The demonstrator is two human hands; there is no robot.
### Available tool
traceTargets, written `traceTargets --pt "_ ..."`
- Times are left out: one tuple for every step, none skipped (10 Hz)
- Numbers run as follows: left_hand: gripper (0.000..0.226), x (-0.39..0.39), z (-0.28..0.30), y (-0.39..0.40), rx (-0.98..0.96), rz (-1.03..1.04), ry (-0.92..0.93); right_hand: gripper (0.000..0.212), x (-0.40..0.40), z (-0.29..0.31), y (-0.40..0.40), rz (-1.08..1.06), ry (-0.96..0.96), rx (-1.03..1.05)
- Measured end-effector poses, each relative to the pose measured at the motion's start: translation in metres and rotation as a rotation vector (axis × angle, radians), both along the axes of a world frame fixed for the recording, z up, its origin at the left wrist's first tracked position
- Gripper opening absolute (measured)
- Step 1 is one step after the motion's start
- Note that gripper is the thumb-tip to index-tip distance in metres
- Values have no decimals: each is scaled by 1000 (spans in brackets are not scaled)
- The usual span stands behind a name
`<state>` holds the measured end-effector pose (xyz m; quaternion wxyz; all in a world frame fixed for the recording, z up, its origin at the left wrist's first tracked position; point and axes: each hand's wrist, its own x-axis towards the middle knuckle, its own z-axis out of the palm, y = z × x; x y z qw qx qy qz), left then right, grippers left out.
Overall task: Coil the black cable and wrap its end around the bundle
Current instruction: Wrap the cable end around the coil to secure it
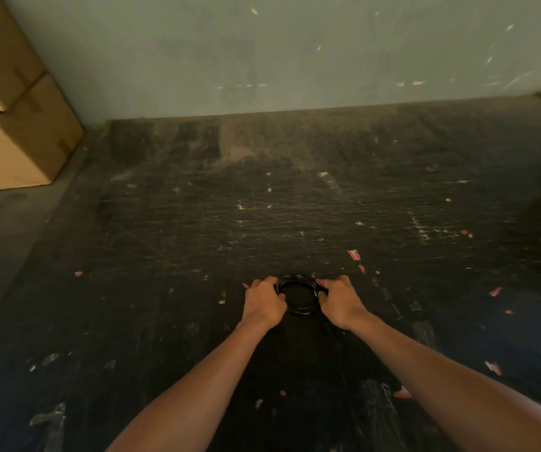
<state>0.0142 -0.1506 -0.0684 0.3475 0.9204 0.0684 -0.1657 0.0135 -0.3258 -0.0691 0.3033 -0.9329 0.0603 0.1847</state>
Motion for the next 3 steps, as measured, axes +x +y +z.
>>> traceTargets --pt "53 -8 4 -1 5 18 -10 47 -5 -1 0 -16 -16 4" --pt "53 -18 13 1 -32 88 -65 47 -17 6 0 -123 -111 66" --pt "35 -53 14 10 -107 74 -98 47 -58 2 -2 -162 -166 77"
